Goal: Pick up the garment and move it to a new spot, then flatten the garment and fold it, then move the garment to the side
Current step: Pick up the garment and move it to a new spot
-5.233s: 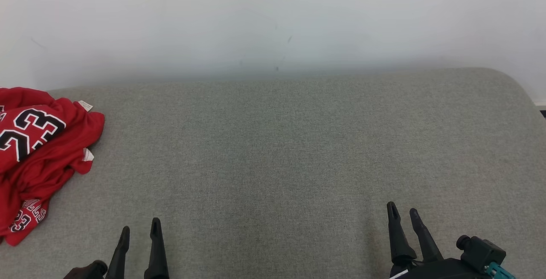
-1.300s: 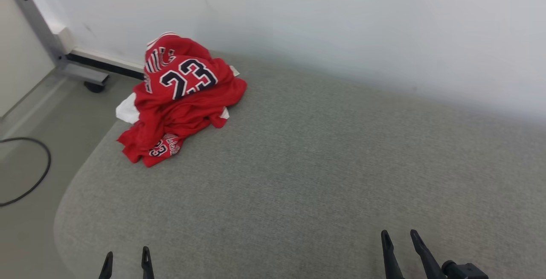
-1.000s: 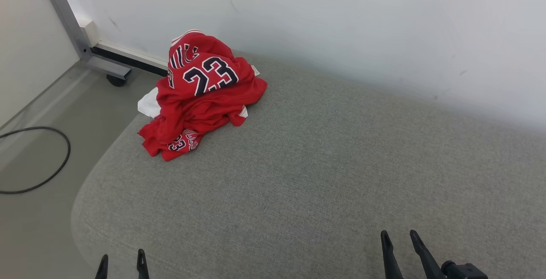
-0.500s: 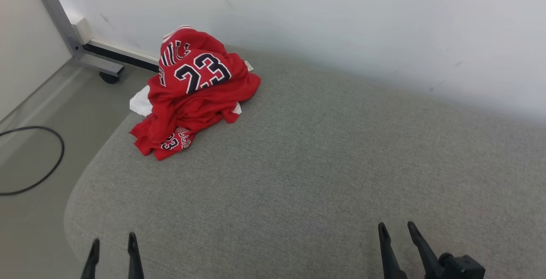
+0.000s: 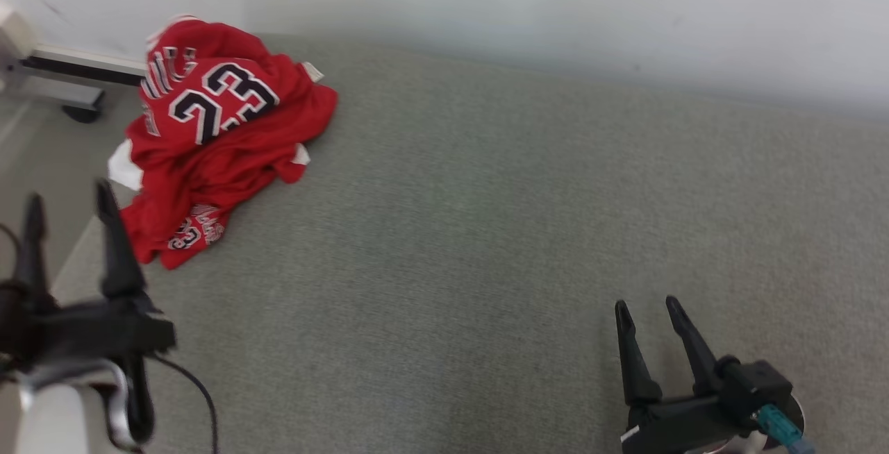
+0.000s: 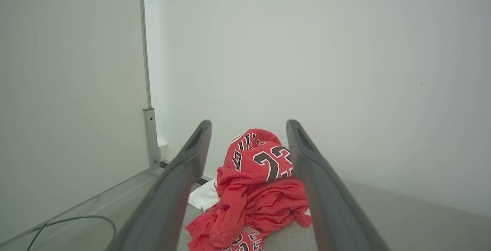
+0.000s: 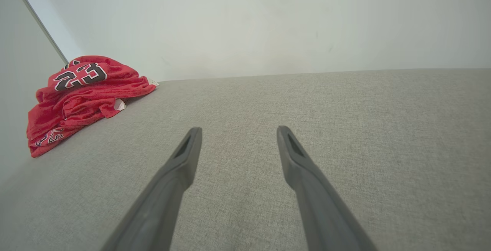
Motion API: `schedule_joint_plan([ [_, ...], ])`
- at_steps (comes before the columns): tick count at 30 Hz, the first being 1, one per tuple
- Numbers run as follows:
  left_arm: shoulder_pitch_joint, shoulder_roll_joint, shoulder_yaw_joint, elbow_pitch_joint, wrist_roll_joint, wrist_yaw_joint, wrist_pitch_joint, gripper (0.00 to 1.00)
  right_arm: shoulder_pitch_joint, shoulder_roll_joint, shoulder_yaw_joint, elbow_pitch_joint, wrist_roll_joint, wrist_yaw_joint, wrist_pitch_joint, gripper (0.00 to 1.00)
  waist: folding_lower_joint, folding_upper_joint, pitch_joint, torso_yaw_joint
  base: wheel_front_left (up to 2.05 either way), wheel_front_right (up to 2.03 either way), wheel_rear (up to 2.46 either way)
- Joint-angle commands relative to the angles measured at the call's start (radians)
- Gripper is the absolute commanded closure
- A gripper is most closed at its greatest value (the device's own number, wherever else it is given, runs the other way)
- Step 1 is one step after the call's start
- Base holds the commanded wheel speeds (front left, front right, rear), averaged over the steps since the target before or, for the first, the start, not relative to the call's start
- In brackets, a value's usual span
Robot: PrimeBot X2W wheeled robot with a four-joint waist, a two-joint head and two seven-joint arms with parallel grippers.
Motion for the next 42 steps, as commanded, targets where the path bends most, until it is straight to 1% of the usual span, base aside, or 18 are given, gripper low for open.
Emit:
schedule_joint_plan([
  [1,-0.043,0.014,0.02,0.005,-0.001,-0.005,-0.004,0.0,-0.023,0.0,-0.001,-0.006,-0.01,0.003,-0.001,0.0,-0.0002,-0.0001,0.094,-0.095,0.0,0.0,0.0],
  [3,-0.104,0.03,0.055,0.013,-0.013,-0.013,-0.004,0.0,-0.045,0.0,-0.008,-0.013,-0.02,0.003,-0.001,0.0,-0.0002,-0.0001,0.127,-0.128,0.0,0.0,0.0],
  [8,-0.227,0.094,0.129,0.05,-0.048,-0.02,-0.004,0.0,-0.08,0.0,-0.017,-0.044,-0.025,0.003,-0.001,0.0,-0.0002,-0.0001,0.191,-0.206,0.0,0.0,0.0],
  [12,-0.304,0.141,0.167,0.117,-0.081,-0.02,-0.003,0.0,-0.095,0.0,-0.027,-0.067,-0.019,0.003,-0.001,0.0,-0.0002,-0.0001,0.226,-0.252,0.0,0.0,0.0],
  [14,-0.345,0.179,0.171,0.154,-0.103,-0.019,-0.004,0.0,-0.101,0.0,-0.035,-0.077,-0.021,0.003,-0.001,0.0,-0.0002,-0.0001,0.242,-0.27,0.0,0.0,0.0],
  [18,-0.407,0.247,0.146,0.268,-0.139,-0.02,-0.004,0.0,-0.112,0.0,-0.042,-0.093,-0.025,0.003,-0.001,0.0,-0.0002,-0.0001,0.276,-0.295,0.0,0.0,0.0],
  [20,-0.432,0.293,0.117,0.335,-0.147,-0.019,-0.004,0.0,-0.121,0.0,-0.042,-0.101,-0.028,0.003,-0.001,0.0,-0.0002,-0.0001,0.291,-0.306,0.0,0.0,0.0],
  [21,-0.432,0.293,0.117,0.335,-0.147,-0.019,-0.004,0.0,-0.121,0.0,-0.042,-0.101,-0.028,0.003,-0.001,0.0,-0.0002,-0.0001,0.291,-0.306,0.0,0.0,0.0],
  [23,-0.461,0.331,0.094,0.4,-0.176,-0.019,-0.001,0.0,-0.124,0.0,-0.041,-0.113,-0.03,0.003,-0.001,0.0,-0.0002,-0.0001,0.306,-0.318,0.0,0.0,0.0],
  [25,-0.485,0.374,0.061,0.465,-0.18,-0.019,0.014,0.0,-0.129,0.0,-0.045,-0.121,-0.03,0.003,-0.001,0.0,-0.0002,-0.0001,0.32,-0.326,0.0,0.0,0.0],
  [30,-0.541,0.443,-0.007,0.605,-0.207,-0.019,0.071,0.0,-0.139,0.0,-0.049,-0.144,-0.038,0.003,-0.001,0.0,-0.0002,-0.0001,0.349,-0.339,0.0,0.0,0.0],
  [32,-0.563,0.459,-0.027,0.655,-0.215,-0.019,0.097,0.0,-0.14,0.0,-0.054,-0.154,-0.042,0.003,-0.001,0.0,-0.0002,-0.0001,0.359,-0.342,0.0,0.0,0.0],
  [37,-0.599,0.496,-0.076,0.762,-0.194,-0.018,0.157,0.0,-0.147,0.0,-0.065,-0.181,-0.058,0.003,-0.001,0.0,-0.0002,-0.0001,0.379,-0.342,0.0,0.0,0.0],
  [42,-0.646,0.498,-0.112,0.872,-0.178,-0.013,0.221,0.0,-0.14,0.001,-0.076,-0.199,-0.069,0.003,-0.001,0.0,-0.0002,-0.0001,0.382,-0.337,0.0,0.0,0.0],
])
